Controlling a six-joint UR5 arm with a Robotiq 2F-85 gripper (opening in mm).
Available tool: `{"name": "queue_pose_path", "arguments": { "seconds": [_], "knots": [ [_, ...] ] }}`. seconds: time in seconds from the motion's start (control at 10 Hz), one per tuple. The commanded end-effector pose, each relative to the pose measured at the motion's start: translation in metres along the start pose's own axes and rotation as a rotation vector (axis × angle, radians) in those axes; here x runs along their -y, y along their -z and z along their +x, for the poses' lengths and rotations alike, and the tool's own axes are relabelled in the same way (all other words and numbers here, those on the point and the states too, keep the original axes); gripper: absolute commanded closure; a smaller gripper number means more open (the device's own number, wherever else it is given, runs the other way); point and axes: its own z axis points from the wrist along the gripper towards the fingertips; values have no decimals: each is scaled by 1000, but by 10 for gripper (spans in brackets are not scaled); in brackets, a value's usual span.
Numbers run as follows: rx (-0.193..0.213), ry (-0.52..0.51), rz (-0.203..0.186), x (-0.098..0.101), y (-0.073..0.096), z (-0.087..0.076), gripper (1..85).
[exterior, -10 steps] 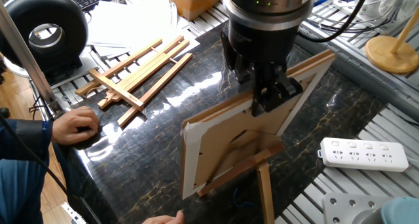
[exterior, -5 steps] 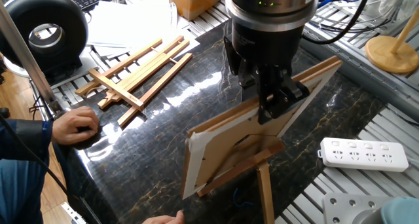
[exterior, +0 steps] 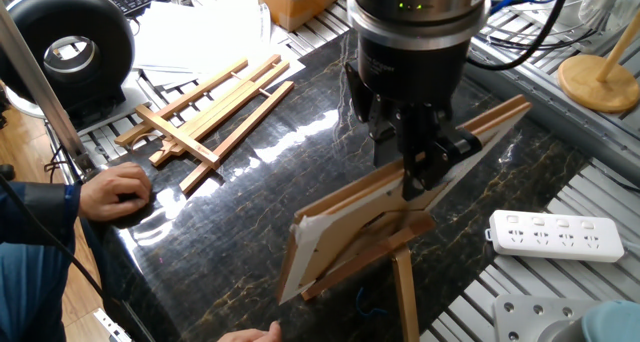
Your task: Put the photo frame on the bracket
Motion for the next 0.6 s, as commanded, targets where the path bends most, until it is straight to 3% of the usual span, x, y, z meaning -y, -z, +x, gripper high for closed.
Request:
{"name": "queue_pose_path", "arguments": {
  "seconds": [0.0,0.5],
  "knots": [
    [15,6,-36,-10,1,-4,417],
    [22,-11,-92,-25,2,-5,403]
  ]
}}
